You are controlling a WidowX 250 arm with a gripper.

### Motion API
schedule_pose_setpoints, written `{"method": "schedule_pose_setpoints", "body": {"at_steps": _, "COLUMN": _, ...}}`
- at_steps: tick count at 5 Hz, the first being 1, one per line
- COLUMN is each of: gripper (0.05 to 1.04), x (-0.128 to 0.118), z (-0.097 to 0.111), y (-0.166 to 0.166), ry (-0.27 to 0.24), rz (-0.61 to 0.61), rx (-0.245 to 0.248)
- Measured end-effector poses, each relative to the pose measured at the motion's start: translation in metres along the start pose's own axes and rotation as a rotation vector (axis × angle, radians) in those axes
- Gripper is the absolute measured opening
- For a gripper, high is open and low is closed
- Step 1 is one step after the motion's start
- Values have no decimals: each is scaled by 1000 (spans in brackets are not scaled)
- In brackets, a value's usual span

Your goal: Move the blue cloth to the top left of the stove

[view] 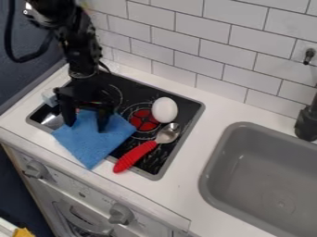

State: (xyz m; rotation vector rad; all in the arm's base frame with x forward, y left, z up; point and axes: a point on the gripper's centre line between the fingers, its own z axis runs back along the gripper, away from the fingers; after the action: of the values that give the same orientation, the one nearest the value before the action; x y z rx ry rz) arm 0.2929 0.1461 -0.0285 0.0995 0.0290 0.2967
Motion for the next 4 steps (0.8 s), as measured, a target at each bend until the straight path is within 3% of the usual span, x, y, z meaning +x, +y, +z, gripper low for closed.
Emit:
{"method": "schedule_pose_setpoints", "body": {"at_steps": 2, "gripper": 1001, "x": 20, "z": -5, "y": 0, "ry": -14, "rz": -8, "rx": -12}}
{"method": "schedule_pose_setpoints", "body": {"at_steps": 4, "gripper": 1001, "x": 59, "z": -1, "y": -6, "ry": -90, "rz": -22, "rx": -66}}
